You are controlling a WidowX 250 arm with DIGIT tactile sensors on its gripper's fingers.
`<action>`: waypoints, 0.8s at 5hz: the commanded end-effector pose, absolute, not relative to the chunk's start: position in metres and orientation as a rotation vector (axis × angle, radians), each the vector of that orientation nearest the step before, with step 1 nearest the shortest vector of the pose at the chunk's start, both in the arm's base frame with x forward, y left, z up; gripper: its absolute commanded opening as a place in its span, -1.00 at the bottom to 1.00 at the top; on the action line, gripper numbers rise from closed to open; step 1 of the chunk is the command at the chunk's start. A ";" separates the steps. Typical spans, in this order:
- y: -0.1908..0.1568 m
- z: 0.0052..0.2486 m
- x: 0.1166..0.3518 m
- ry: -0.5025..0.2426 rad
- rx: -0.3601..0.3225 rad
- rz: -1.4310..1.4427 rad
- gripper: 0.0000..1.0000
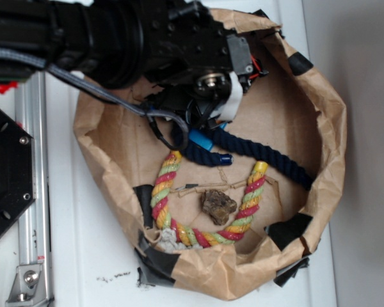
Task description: Grab the blue block.
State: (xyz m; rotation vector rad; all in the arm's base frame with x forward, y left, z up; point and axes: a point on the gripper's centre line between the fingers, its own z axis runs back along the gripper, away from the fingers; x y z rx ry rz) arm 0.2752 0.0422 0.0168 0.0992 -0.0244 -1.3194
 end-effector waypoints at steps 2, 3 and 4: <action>0.039 0.031 0.272 -0.039 0.160 -1.239 -0.63; 0.062 0.062 0.271 -0.136 0.208 -1.002 1.00; 0.074 0.088 0.269 -0.215 0.198 -0.742 1.00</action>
